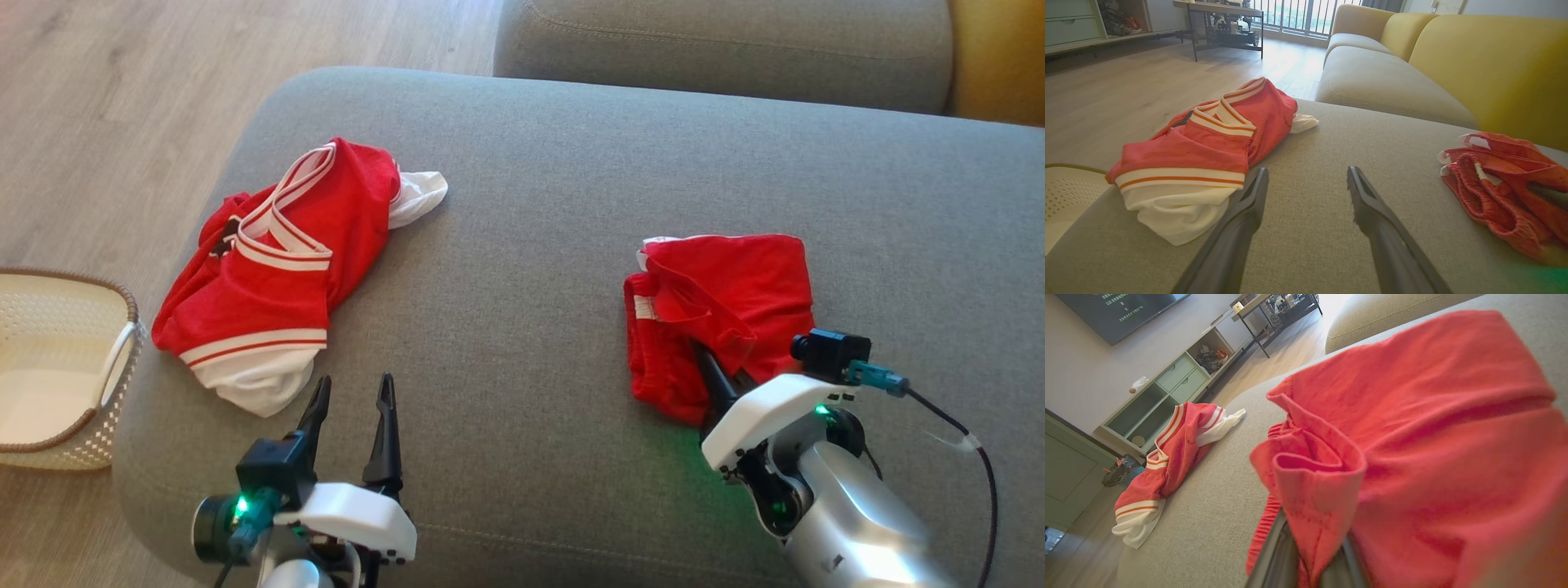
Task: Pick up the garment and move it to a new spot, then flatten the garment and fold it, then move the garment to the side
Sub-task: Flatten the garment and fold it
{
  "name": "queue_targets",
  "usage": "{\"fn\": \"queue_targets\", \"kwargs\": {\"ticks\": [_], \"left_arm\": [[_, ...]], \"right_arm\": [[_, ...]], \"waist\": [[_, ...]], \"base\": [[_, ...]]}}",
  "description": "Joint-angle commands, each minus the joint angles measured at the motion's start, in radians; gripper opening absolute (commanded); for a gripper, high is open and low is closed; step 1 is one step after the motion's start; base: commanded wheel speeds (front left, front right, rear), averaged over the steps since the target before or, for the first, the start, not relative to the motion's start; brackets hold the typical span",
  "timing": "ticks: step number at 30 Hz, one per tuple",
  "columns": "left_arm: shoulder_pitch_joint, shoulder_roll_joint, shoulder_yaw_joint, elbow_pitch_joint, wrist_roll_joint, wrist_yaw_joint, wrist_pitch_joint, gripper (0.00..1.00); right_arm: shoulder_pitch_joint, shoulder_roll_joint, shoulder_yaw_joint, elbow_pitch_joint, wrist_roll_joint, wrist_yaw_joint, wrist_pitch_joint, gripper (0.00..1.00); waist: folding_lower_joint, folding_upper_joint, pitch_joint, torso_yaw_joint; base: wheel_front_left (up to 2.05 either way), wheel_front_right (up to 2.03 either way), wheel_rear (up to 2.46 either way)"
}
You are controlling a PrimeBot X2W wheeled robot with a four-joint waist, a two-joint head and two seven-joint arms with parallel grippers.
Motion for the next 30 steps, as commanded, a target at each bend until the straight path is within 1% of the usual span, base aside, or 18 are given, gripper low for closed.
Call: {"fn": "queue_targets", "kwargs": {"ticks": [1,9,10,11,12,16,19,30], "left_arm": [[-0.025,-0.001,0.036,-0.029,0.01,0.0,-0.012,1.0],[-0.023,-0.001,0.038,-0.022,0.014,-0.003,-0.012,1.0],[-0.024,-0.001,0.038,-0.022,0.014,-0.003,-0.012,1.0],[-0.024,-0.001,0.037,-0.022,0.015,-0.003,-0.012,1.0],[-0.024,-0.001,0.036,-0.021,0.015,-0.003,-0.012,1.0],[-0.023,-0.001,0.035,-0.02,0.016,-0.004,-0.012,1.0],[-0.02,-0.001,0.038,-0.017,0.017,-0.004,-0.012,1.0],[-0.021,-0.001,0.044,-0.015,0.017,-0.004,-0.012,1.0]], "right_arm": [[-0.009,0.013,0.021,-0.031,-0.013,0.0,-0.011,0.0],[0.015,0.013,0.058,-0.03,-0.054,0.0,0.005,0.0],[0.019,0.013,0.065,-0.029,-0.058,0.0,0.012,0.22],[0.022,0.013,0.068,-0.024,-0.063,0.0,0.018,0.66],[0.023,0.013,0.072,-0.015,-0.076,0.0,0.025,1.0],[0.027,0.013,0.08,-0.003,-0.103,0.0,0.036,1.0],[0.032,0.013,0.093,-0.017,-0.113,0.0,0.04,1.0],[0.083,0.013,0.175,-0.167,-0.075,0.0,0.121,1.0]], "waist": [[0.0,0.0,0.001,-0.001],[0.0,0.0,0.002,-0.008],[0.0,0.0,0.002,-0.009],[0.0,0.0,0.002,-0.01],[0.0,0.0,0.003,-0.01],[0.0,0.0,0.002,-0.011],[0.0,0.0,0.0,-0.014],[0.0,0.0,-0.006,-0.032]], "base": [[0.0,0.0,0.0],[0.0,0.0,0.0],[0.0,0.0,0.0],[0.0,0.0,0.0],[0.0,0.0,0.0],[0.0,0.0,0.0],[0.0,0.0,0.0],[0.0,0.0,0.0]]}}
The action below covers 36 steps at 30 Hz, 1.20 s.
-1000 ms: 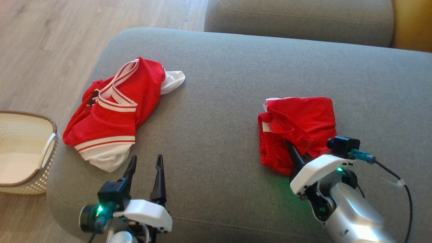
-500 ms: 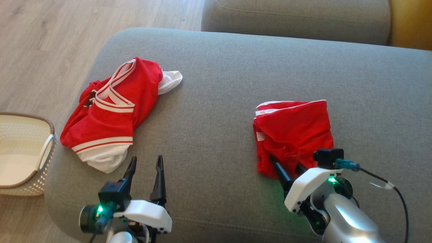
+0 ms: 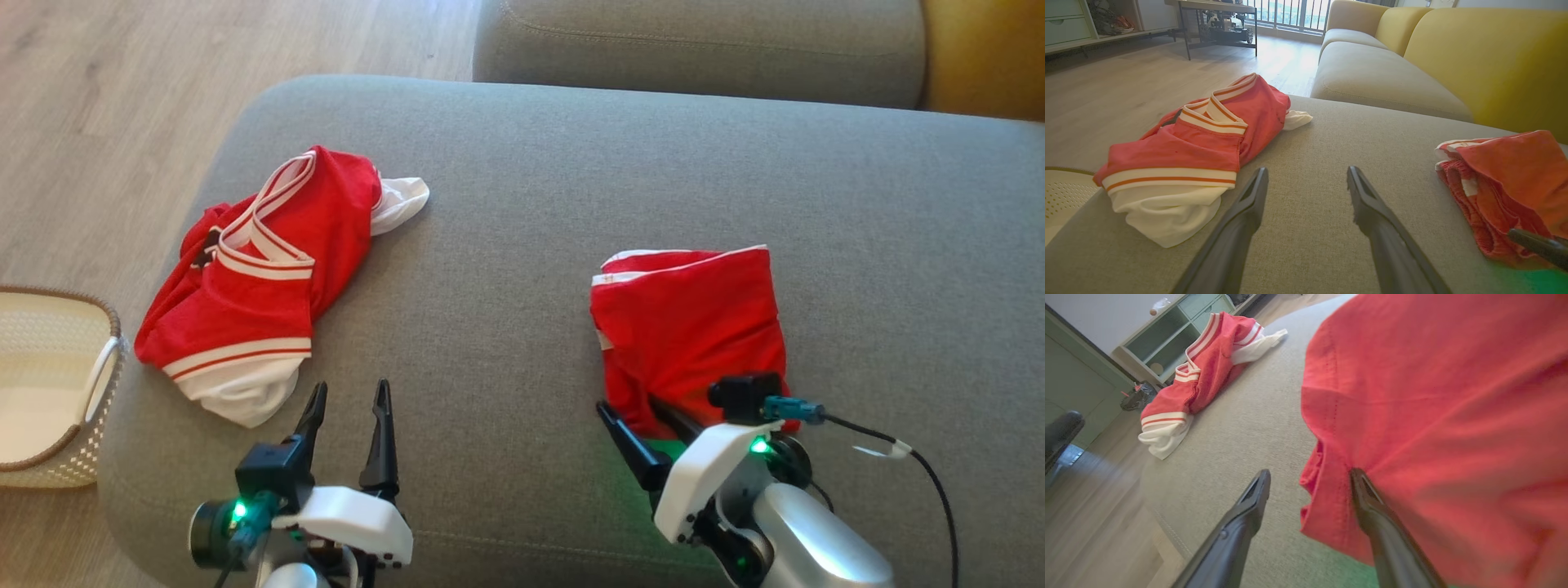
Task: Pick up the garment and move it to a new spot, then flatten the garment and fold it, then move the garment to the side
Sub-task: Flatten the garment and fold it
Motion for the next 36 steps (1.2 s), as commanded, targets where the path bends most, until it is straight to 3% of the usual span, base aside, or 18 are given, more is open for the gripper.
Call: {"fn": "queue_targets", "kwargs": {"ticks": [1,9,16,22,29,36], "left_arm": [[-0.026,-0.001,0.035,-0.031,0.007,-0.003,-0.012,1.0],[-0.03,-0.001,0.033,-0.037,0.003,0.001,-0.012,1.0],[-0.03,-0.001,0.057,-0.065,0.007,0.0,-0.012,1.0],[-0.028,-0.001,0.085,-0.103,0.012,0.001,-0.012,1.0],[-0.023,-0.001,0.123,-0.154,0.014,0.004,-0.012,1.0],[0.004,-0.001,0.123,-0.172,0.02,0.014,-0.012,1.0]], "right_arm": [[-0.012,0.012,0.019,-0.046,0.0,0.0,0.005,1.0],[-0.004,0.012,-0.05,-0.078,-0.066,0.0,0.006,1.0],[-0.036,0.012,-0.217,-0.145,-0.193,0.0,-0.05,1.0],[-0.012,0.0,-0.344,-0.271,-0.392,0.0,-0.094,1.0],[0.134,0.003,-0.479,-0.52,-0.619,0.0,-0.126,1.0],[0.239,0.011,-0.54,-0.602,-0.654,0.0,-0.136,1.0]], "waist": [[0.0,0.0,0.001,-0.003],[0.0,0.0,-0.002,-0.016],[0.0,0.0,-0.022,-0.061],[0.0,0.0,-0.032,-0.104],[0.0,0.0,-0.024,-0.145],[0.0,0.0,-0.014,-0.162]], "base": [[0.0,0.0,0.0],[0.0,0.0,0.0],[0.0,0.0,0.0],[0.0,0.0,0.0],[0.0,0.0,0.0],[0.0,0.0,0.0]]}}
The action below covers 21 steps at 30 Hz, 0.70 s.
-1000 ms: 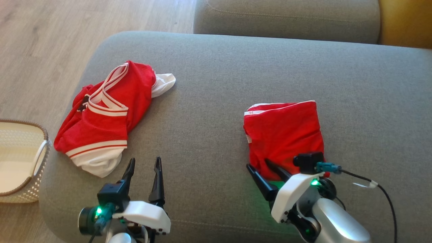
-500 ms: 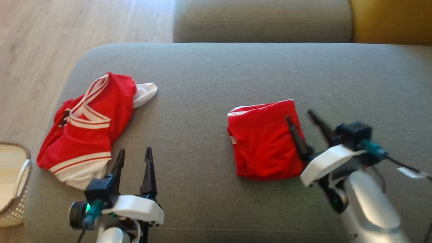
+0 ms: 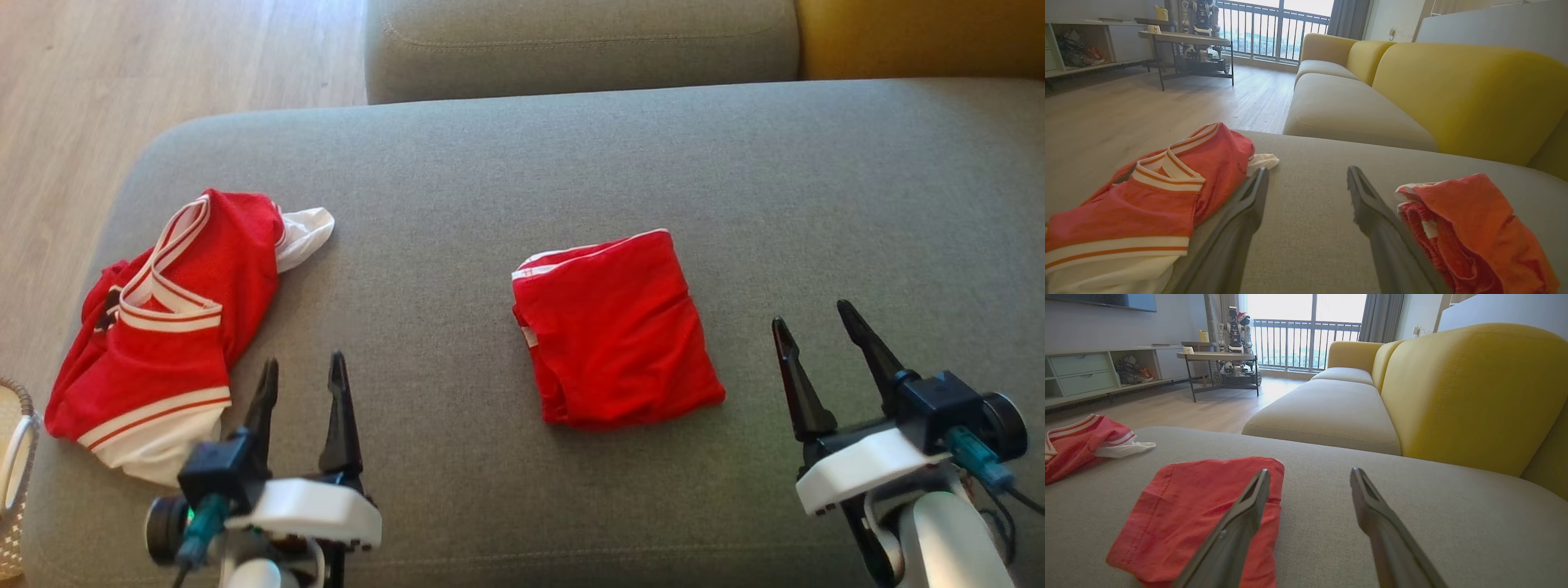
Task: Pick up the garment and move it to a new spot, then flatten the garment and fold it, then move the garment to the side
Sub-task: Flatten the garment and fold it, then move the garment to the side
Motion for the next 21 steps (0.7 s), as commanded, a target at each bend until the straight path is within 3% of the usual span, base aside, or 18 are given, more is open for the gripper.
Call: {"fn": "queue_targets", "kwargs": {"ticks": [1,12,21], "left_arm": [[-0.015,-0.001,0.032,-0.033,0.012,0.005,-0.012,1.0],[-0.021,-0.001,0.009,-0.024,0.006,0.009,-0.012,1.0],[-0.065,-0.001,-0.006,-0.024,0.006,0.007,-0.012,1.0]], "right_arm": [[-0.029,0.006,0.022,-0.044,-0.003,0.0,-0.011,1.0],[-0.05,0.007,0.031,-0.022,0.058,0.0,-0.008,1.0],[-0.209,0.007,0.096,0.122,0.203,0.0,0.15,1.0]], "waist": [[0.0,0.0,0.0,-0.003],[0.0,0.0,0.019,0.005],[0.0,0.0,0.099,0.037]], "base": [[0.0,0.0,0.0],[0.0,0.0,0.0],[0.0,0.0,0.0]]}}
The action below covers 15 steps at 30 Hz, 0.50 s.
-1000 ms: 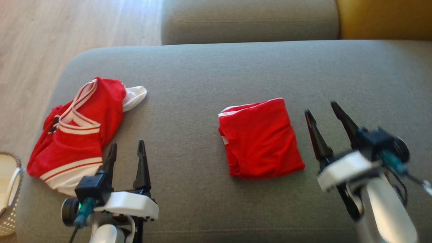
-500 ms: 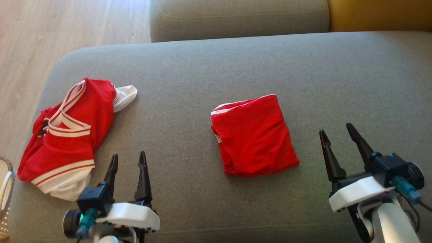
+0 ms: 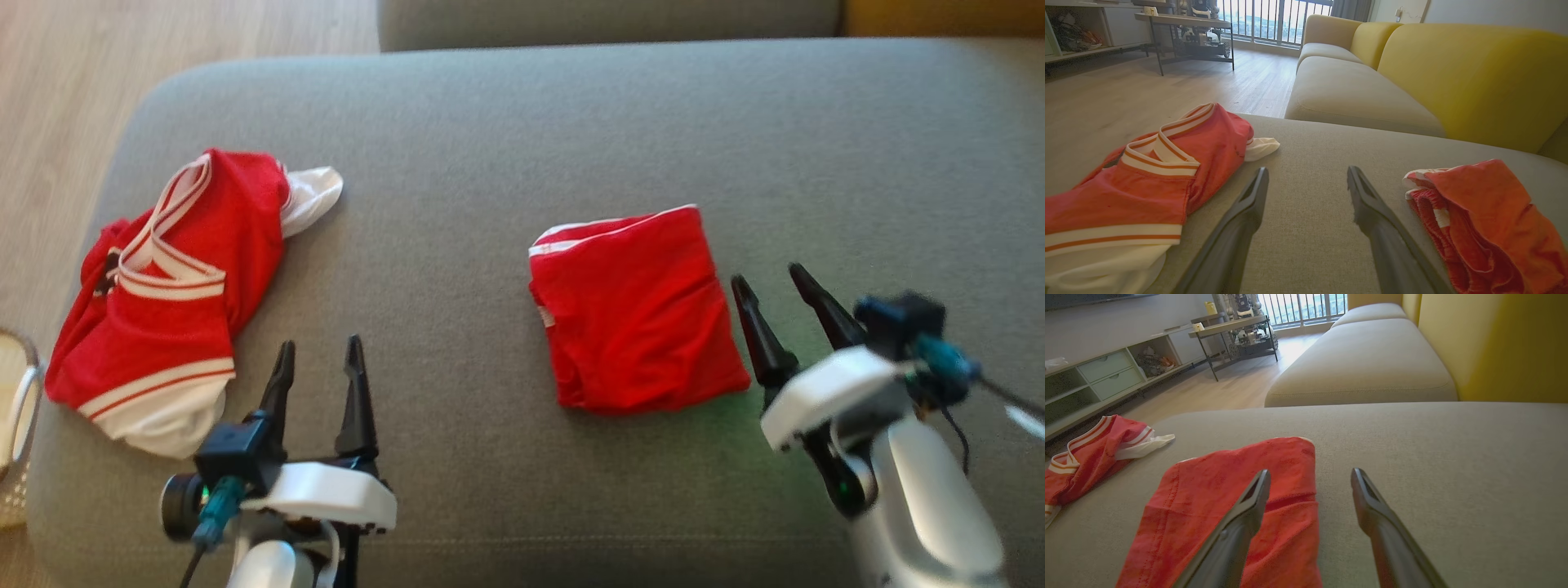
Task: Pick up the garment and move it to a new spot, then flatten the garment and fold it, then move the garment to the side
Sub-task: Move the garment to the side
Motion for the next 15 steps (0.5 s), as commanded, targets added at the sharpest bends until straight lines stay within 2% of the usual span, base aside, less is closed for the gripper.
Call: {"fn": "queue_targets", "kwargs": {"ticks": [1,7,15], "left_arm": [[-0.052,-0.001,0.018,-0.026,0.006,-0.001,-0.012,1.0],[-0.076,-0.001,-0.007,-0.007,0.002,-0.001,-0.012,1.0],[-0.091,-0.001,-0.023,0.005,-0.002,0.001,-0.012,1.0]], "right_arm": [[-0.071,0.002,0.033,0.003,0.018,0.0,0.032,1.0],[-0.186,0.001,0.007,0.203,0.133,0.0,0.188,1.0],[-0.248,-0.008,0.037,0.31,0.19,0.0,0.216,1.0]], "waist": [[-0.0001,0.0,0.03,0.019],[-0.0001,0.0,0.067,0.062],[-0.0001,0.0,0.086,0.095]], "base": [[0.0,0.0,0.0],[0.0,0.0,0.0],[0.0,0.0,0.0]]}}
